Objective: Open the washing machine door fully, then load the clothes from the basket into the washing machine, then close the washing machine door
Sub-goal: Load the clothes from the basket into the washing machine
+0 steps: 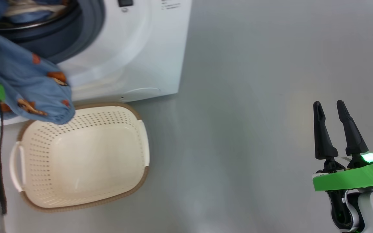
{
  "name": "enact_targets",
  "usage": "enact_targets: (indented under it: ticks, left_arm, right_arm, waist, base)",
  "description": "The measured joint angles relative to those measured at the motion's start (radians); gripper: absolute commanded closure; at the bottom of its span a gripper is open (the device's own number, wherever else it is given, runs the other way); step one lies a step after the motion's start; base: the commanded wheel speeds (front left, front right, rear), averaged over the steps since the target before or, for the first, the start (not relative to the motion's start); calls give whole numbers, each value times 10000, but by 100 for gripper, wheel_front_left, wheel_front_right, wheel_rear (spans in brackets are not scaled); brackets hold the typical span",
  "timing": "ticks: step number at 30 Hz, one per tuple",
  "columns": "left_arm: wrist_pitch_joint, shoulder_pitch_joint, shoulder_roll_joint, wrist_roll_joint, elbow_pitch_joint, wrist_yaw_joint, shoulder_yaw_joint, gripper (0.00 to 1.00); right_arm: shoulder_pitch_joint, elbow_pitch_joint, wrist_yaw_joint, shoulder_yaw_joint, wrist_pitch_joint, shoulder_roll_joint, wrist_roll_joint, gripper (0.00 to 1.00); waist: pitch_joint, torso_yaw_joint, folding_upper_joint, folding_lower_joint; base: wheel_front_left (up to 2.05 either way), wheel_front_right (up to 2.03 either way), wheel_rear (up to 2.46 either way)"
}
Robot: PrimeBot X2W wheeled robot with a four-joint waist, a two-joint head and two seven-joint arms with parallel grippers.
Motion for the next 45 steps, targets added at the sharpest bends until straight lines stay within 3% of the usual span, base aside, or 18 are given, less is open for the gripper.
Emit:
enact_targets:
  ticks: [7,12,15,17,25,29,38,43,45]
  left_arm:
    - [-8,-1838,96,38,2266,-2,-38,100]
    - [-6,-2882,487,245,3597,0,-332,100]
    - [-6,-3463,736,433,4335,0,-510,95]
    - [-6,-3633,825,474,4558,0,-566,100]
    - [-6,-5005,1524,802,5762,13,-786,100]
    - [-6,-5226,1824,894,5058,13,-830,100]
    - [-8,-5127,1962,1129,1473,102,-242,100]
    - [-8,-4692,1779,1285,2268,88,-180,100]
    - [-6,-4566,1739,1289,2953,88,-278,85]
  right_arm:
    - [-214,-98,0,111,2,17,27,0]
    - [-340,-217,0,249,0,79,44,0]
    - [-344,-234,0,311,0,132,46,0]
    - [-347,-234,0,334,0,153,52,0]
    - [-607,-234,0,715,0,359,69,0]
    - [-637,-244,0,842,0,385,73,0]
    - [-966,-366,0,848,0,439,75,0]
    - [-1006,-370,0,918,0,456,73,0]
    - [-1008,-370,0,930,0,460,73,0]
  waist:
    - [459,-563,0,0]
    - [767,-911,0,0]
    - [962,-1093,0,0]
    - [1027,-1152,0,0]
    - [1583,-1647,-1,0]
    - [1762,-1845,0,0]
    - [2246,-1940,0,0]
    - [2285,-1835,0,0]
    - [2276,-1792,0,0]
  base:
    - [0,0,0]
    - [0,0,0]
    - [0,0,0]
    - [0,0,0]
    - [0,0,0]
    - [0,0,0]
    - [0,0,0]
    - [0,0,0]
    - [0,0,0]
